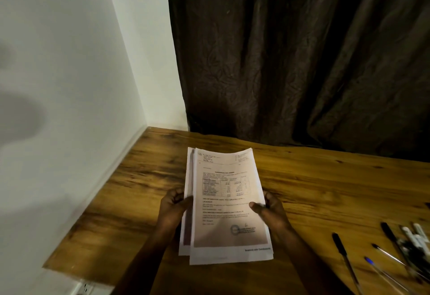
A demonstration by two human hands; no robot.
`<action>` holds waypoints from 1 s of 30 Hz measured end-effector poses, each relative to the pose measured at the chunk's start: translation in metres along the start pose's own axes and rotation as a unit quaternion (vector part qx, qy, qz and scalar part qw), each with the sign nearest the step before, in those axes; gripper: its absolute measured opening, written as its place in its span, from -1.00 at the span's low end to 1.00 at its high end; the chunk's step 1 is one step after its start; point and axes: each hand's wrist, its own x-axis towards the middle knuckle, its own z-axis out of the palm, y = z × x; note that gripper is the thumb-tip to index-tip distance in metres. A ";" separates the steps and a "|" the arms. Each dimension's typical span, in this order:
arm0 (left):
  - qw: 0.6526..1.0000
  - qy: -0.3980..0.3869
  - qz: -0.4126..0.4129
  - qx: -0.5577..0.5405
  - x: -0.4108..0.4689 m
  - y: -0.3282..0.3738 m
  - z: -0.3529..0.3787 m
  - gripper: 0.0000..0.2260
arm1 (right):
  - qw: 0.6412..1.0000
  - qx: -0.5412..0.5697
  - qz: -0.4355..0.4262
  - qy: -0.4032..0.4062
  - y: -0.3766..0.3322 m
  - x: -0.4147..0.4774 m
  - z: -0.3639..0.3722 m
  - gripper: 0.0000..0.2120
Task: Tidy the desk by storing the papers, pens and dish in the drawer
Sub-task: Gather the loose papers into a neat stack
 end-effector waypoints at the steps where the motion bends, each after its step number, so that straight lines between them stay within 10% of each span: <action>1: 1.000 -0.001 0.003 -0.002 0.000 0.000 0.000 -0.80 | 1.000 -0.004 -0.001 0.002 0.001 0.000 0.000 -0.69; 16: 0.970 0.216 -0.002 -0.114 0.035 0.017 -0.072 -0.72 | 0.987 0.006 -0.032 0.159 0.010 0.014 -0.042 -0.72; 30: 0.998 0.055 -0.022 -0.011 0.004 0.011 0.001 -0.86 | 0.996 0.093 0.001 0.001 -0.008 -0.003 0.000 -0.66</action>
